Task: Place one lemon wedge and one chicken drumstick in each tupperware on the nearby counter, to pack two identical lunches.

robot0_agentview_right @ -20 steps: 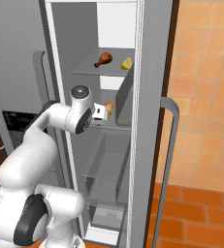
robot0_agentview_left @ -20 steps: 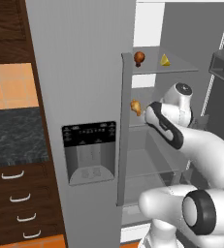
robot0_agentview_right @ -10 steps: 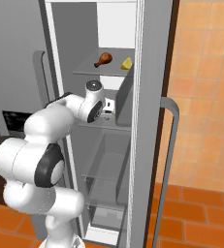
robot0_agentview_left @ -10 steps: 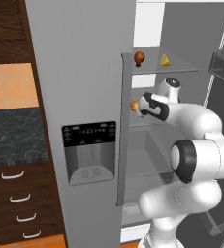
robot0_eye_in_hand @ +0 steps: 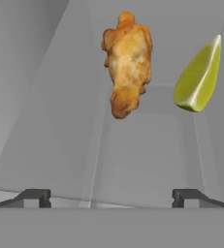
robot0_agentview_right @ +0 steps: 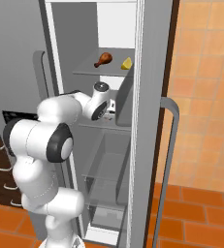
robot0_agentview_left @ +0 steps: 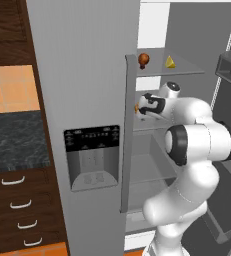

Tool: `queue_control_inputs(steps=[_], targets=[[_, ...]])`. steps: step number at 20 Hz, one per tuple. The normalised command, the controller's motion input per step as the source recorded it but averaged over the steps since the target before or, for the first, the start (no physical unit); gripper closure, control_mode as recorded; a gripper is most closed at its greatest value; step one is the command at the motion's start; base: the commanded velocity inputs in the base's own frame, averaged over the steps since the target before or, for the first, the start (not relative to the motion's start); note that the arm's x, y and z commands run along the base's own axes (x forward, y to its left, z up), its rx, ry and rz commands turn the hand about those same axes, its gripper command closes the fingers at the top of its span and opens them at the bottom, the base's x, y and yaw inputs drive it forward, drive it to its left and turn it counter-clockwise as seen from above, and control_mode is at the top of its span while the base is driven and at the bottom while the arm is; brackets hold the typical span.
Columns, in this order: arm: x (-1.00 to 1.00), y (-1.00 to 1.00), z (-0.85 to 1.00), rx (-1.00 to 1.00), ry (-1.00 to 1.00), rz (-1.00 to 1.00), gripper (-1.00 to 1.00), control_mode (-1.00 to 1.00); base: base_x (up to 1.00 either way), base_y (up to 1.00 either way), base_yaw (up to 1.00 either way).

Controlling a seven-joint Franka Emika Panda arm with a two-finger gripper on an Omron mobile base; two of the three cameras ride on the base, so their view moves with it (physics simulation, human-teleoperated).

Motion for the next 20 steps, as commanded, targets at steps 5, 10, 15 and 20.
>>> queue_control_inputs(steps=[5,10,15,20], targets=[[0.27,0.0,-0.07,0.01,0.0,0.0,-1.0,-1.0,0.0,0.0,0.0],[0.49,0.0,-0.09,0.0,0.0,0.0,-1.0,-1.0,0.0,0.0,0.0],[0.45,0.0,-0.11,0.0,0.0,0.0,-1.0,-1.0,0.0,0.0,0.0],[0.41,0.0,-0.25,0.0,0.0,0.0,-1.0,-1.0,0.0,0.0,0.0]])
